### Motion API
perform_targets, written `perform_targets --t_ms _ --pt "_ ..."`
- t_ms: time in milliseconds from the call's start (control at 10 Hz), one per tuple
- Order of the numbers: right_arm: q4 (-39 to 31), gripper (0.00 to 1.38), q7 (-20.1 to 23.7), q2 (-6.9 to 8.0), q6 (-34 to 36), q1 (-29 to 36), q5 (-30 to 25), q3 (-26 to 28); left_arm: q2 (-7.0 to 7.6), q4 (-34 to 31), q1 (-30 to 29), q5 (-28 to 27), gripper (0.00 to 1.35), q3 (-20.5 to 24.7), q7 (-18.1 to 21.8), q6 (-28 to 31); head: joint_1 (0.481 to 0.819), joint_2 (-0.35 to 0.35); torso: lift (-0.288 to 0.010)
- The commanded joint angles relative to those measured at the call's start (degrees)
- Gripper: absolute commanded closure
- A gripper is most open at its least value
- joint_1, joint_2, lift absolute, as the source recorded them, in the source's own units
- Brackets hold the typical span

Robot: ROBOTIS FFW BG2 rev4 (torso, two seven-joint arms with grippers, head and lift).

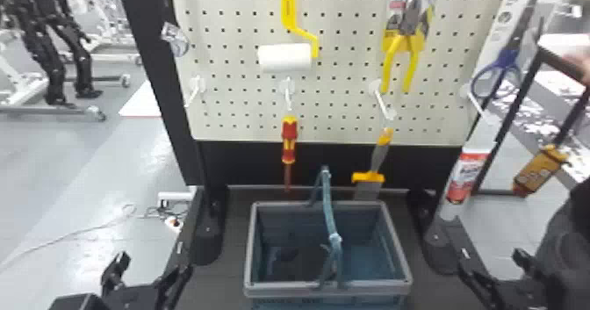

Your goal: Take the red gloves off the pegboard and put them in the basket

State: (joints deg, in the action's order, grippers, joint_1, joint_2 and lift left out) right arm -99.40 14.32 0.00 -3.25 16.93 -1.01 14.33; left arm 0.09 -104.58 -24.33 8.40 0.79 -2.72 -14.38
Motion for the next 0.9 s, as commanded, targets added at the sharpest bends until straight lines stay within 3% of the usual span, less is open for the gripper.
perform_targets --t_ms 0,800 --pt "0.0 0.31 0.0 0.05 0.0 0.04 0.05 0.0 -0.24 0.17 -0.01 0.03 0.26 0.0 -0.09 -0.3 0.549 0.0 -0.1" --pt "-1.76 0.31 0.0 0.05 0.17 0.48 -3.03 0.0 -0.24 0.6 -0.01 0.21 0.26 -0.35 -0.18 -1.27 0.549 0.0 -0.1"
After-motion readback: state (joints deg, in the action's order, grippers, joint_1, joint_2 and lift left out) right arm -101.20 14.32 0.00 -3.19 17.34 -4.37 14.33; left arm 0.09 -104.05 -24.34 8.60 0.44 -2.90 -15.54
